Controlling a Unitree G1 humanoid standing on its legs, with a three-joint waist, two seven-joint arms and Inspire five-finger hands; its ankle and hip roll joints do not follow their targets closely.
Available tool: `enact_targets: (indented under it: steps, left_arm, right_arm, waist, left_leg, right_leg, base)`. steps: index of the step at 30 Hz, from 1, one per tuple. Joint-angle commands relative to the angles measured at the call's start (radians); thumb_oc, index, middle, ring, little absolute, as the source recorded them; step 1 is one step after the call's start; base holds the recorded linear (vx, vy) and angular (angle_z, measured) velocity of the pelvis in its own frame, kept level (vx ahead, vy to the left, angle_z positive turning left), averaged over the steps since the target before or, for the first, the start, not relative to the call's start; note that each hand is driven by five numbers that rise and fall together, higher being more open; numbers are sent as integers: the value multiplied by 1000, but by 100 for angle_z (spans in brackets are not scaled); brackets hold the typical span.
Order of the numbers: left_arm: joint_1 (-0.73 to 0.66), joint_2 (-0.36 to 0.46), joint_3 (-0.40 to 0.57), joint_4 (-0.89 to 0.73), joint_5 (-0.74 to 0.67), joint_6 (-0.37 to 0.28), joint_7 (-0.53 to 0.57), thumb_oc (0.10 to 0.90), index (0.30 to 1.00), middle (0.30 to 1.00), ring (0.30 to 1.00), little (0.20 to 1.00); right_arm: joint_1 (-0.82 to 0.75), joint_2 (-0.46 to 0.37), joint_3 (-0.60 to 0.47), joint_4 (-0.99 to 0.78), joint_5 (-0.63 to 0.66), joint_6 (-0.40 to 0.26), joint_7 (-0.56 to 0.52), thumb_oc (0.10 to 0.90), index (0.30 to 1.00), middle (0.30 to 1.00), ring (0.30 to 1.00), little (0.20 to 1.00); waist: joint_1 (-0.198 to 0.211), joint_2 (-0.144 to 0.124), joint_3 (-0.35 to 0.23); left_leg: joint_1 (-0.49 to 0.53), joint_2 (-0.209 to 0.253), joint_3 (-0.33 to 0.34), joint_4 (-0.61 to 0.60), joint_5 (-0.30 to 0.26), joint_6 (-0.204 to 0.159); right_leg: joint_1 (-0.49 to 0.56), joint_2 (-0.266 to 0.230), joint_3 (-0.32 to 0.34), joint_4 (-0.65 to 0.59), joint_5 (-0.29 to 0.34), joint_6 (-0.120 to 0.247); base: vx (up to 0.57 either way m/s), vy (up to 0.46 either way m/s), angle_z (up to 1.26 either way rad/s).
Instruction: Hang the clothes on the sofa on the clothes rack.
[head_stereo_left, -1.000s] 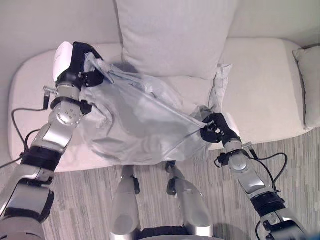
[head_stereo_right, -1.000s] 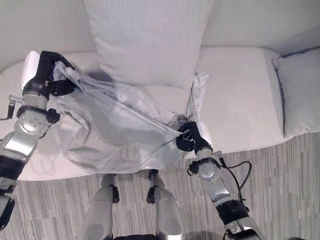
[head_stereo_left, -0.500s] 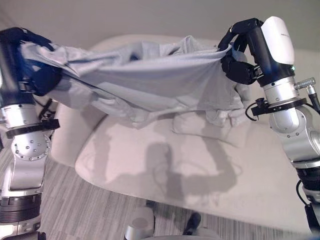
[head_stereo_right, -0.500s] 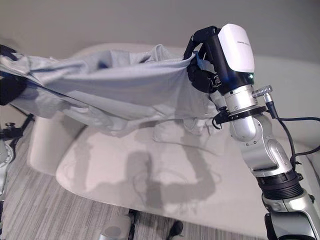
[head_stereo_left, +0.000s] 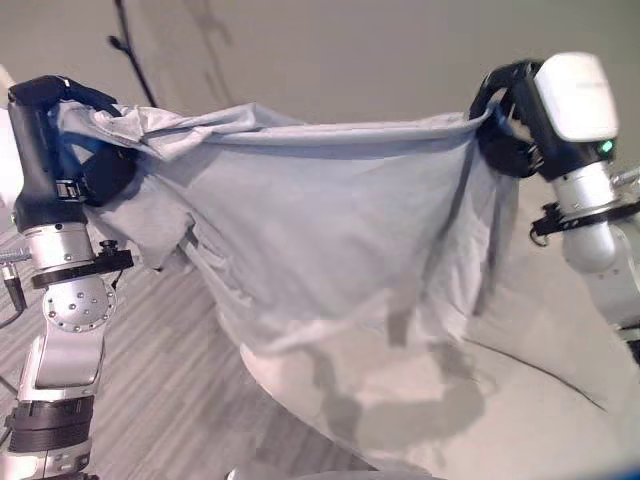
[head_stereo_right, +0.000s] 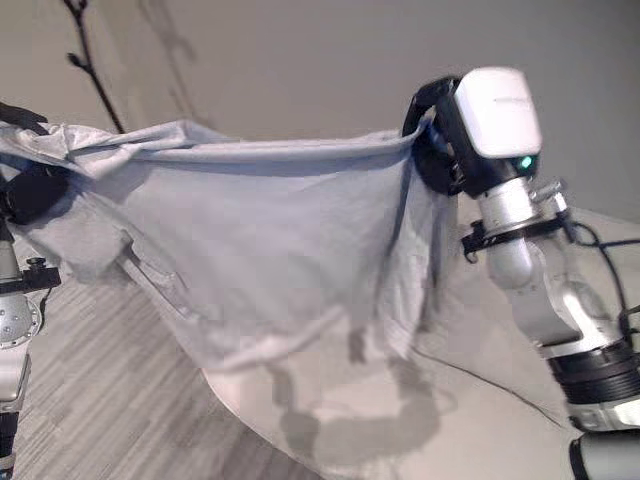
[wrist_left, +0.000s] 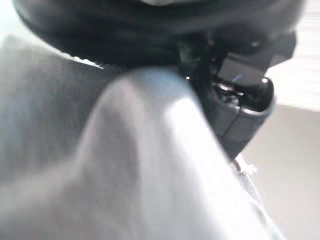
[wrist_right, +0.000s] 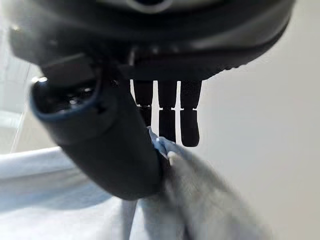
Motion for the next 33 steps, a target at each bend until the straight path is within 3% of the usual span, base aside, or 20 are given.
enact_targets:
  steps: [1, 2, 3, 4, 5, 6, 7, 8, 9, 10, 13, 15, 18, 21, 22, 23, 25, 27, 29, 33]
  left_arm:
    - [-96, 151, 29, -64, 7, -24, 38, 400, 300, 300, 300, 300]
    - [-112, 156, 15, -55, 8, -25, 40, 400, 300, 300, 300, 300]
    - [-182, 182, -55, -38, 19, -19, 28, 400, 300, 300, 300, 300]
    - [-206, 176, -92, -37, 11, -19, 26, 400, 300, 300, 300, 300]
    - [-223, 186, -121, -15, 6, -25, 25, 400, 300, 300, 300, 300]
    - [-233, 191, -135, -4, -3, -27, 23, 400, 300, 300, 300, 300]
    - [-238, 192, -139, -1, -3, -28, 24, 400, 300, 300, 300, 300]
    - [-260, 194, -164, 12, -17, -26, 23, 400, 300, 300, 300, 300]
    - [-292, 181, -199, 43, -26, -20, 18, 400, 300, 300, 300, 300]
    - [-301, 169, -212, 57, -34, -12, 14, 400, 300, 300, 300, 300]
    - [-289, 141, -228, 83, -30, -10, -6, 400, 300, 300, 300, 300]
    - [-280, 96, -217, 71, -43, -10, -10, 400, 300, 300, 300, 300]
    - [-279, 79, -224, 70, -47, -18, -33, 400, 300, 300, 300, 300]
    - [-307, 53, -246, 70, -68, -24, -47, 400, 300, 300, 300, 300]
    - [-314, 49, -251, 71, -69, -26, -51, 400, 300, 300, 300, 300]
    - [-329, 66, -264, 81, -72, -27, -50, 400, 300, 300, 300, 300]
    - [-329, 85, -261, 91, -77, -36, -26, 400, 300, 300, 300, 300]
    - [-324, 101, -258, 87, -83, -41, -41, 400, 300, 300, 300, 300]
    - [-317, 112, -264, 75, -82, -47, -56, 400, 300, 300, 300, 300]
    - [-303, 155, -266, 46, -83, -47, -66, 400, 300, 300, 300, 300]
  right_arm:
    - [-109, 23, -153, 64, -19, 36, -83, 400, 300, 300, 300, 300]
    - [-103, 23, -163, 66, -19, 35, -85, 400, 300, 300, 300, 300]
    - [-68, 15, -197, 85, -27, 57, -96, 400, 300, 300, 300, 300]
    - [-49, 12, -217, 68, -23, 62, -97, 400, 300, 300, 300, 300]
    - [-20, 0, -242, 67, -15, 60, -102, 400, 300, 300, 300, 300]
    - [-16, -8, -253, 74, -7, 62, -104, 400, 300, 300, 300, 300]
    - [-13, -9, -257, 74, -7, 61, -104, 400, 300, 300, 300, 300]
    - [-26, -29, -257, 87, 12, 53, -108, 400, 300, 300, 300, 300]
    - [-9, -51, -283, 102, 47, 44, -116, 400, 300, 300, 300, 300]
    - [12, -61, -297, 108, 56, 44, -113, 400, 300, 300, 300, 300]
    - [50, -104, -333, 125, 44, 50, -119, 400, 300, 300, 300, 300]
    - [45, -77, -327, 108, 49, 49, -96, 400, 300, 300, 300, 300]
    - [27, -67, -300, 116, 63, 39, -83, 400, 300, 300, 300, 300]
    - [45, -83, -325, 110, 65, 49, -71, 400, 300, 300, 300, 300]
    - [50, -83, -327, 108, 66, 47, -68, 400, 300, 300, 300, 300]
    - [39, -105, -319, 122, 78, 44, -78, 400, 300, 300, 300, 300]
    - [74, -130, -345, 135, 79, 43, -107, 400, 300, 300, 300, 300]
    - [100, -121, -365, 133, 71, 45, -98, 400, 300, 300, 300, 300]
    - [121, -118, -394, 116, 58, 53, -86, 400, 300, 300, 300, 300]
    - [84, -101, -381, 126, 55, 64, -94, 400, 300, 300, 300, 300]
  waist:
    - [50, -72, -55]
    - [54, -83, -53]
    - [22, -96, -30]
    - [-18, -99, -8]
    - [-40, -99, 1]
    - [-49, -98, 6]
    - [-43, -100, 4]
    - [-50, -92, 14]
    - [-64, -91, 27]
    - [-79, -100, 28]
    - [-95, -143, 34]
    - [-82, -161, 13]
    - [-68, -162, 10]
    - [-83, -174, 36]
    - [-84, -175, 32]
    - [-84, -188, 20]
    - [-104, -168, 6]
    - [-111, -119, -21]
    - [-114, -97, -39]
    - [-97, -76, -3]
  left_leg:
    - [65, -65, -87, -155, -113, 1]
    - [64, -78, -88, -161, -112, 7]
    - [66, -143, -127, -221, -131, 47]
    - [60, -177, -154, -230, -123, 70]
    - [59, -200, -179, -231, -121, 83]
    - [56, -212, -195, -231, -115, 94]
    - [51, -211, -192, -231, -111, 94]
    - [51, -222, -212, -231, -104, 107]
    - [43, -238, -244, -231, -93, 118]
    - [40, -250, -264, -231, -92, 120]
    - [35, -319, -299, -231, -109, 131]
    - [29, -360, -318, -231, -103, 143]
    - [50, -382, -282, -193, -122, 152]
    - [-37, -342, -185, -55, -139, 124]
    - [-43, -316, -173, -64, -135, 122]
    - [-60, -181, -164, -144, -46, 90]
    - [-149, -28, -114, -225, 80, 50]
    - [-126, -42, -102, -231, 56, 25]
    - [-109, -93, -99, -231, 36, 29]
    - [-33, -211, -45, -231, -33, 114]
  right_leg:
    - [138, -44, -110, -316, 310, 74]
    - [138, -55, -113, -316, 316, 74]
    - [124, -67, -27, -275, 358, 74]
    - [84, -42, 90, -234, 339, 46]
    - [46, 25, 219, -188, 273, 19]
    - [29, 80, 286, -156, 220, -1]
    - [15, 80, 293, -145, 215, -5]
    - [-10, 156, 324, -92, 136, -33]
    - [-49, 257, 311, -45, 46, -65]
    - [-75, 329, 338, -47, 3, -77]
    - [-93, 463, 419, -173, -1, -87]
    - [-13, 455, 437, -286, 54, -91]
    - [40, 443, 431, -320, 52, -95]
    - [74, 390, 371, -327, 48, -87]
    - [71, 382, 366, -327, 46, -83]
    - [65, 338, 354, -327, 32, -67]
    - [88, 307, 323, -327, -35, -54]
    - [127, 293, 305, -327, -34, -31]
    - [148, 246, 293, -327, 4, -17]
    - [76, 83, 300, -48, 135, -30]
  base:
    - [-2, 608, 118]
    - [96, 778, 149]
    - [113, 513, 90]
    - [165, 675, 62]
    - [92, 492, 92]
    - [83, 334, 146]
    - [75, 336, 100]
    - [56, 310, 47]
    - [96, 373, 2]
    - [96, 234, 76]
    - [109, 118, 56]
    - [127, 91, 64]
    - [173, 92, 37]
    - [-4, 132, 63]
    - [179, 369, 100]
    - [283, 473, 103]
    - [435, 549, 48]
    - [420, 457, 32]
    - [382, 435, -7]
    - [272, 487, -38]
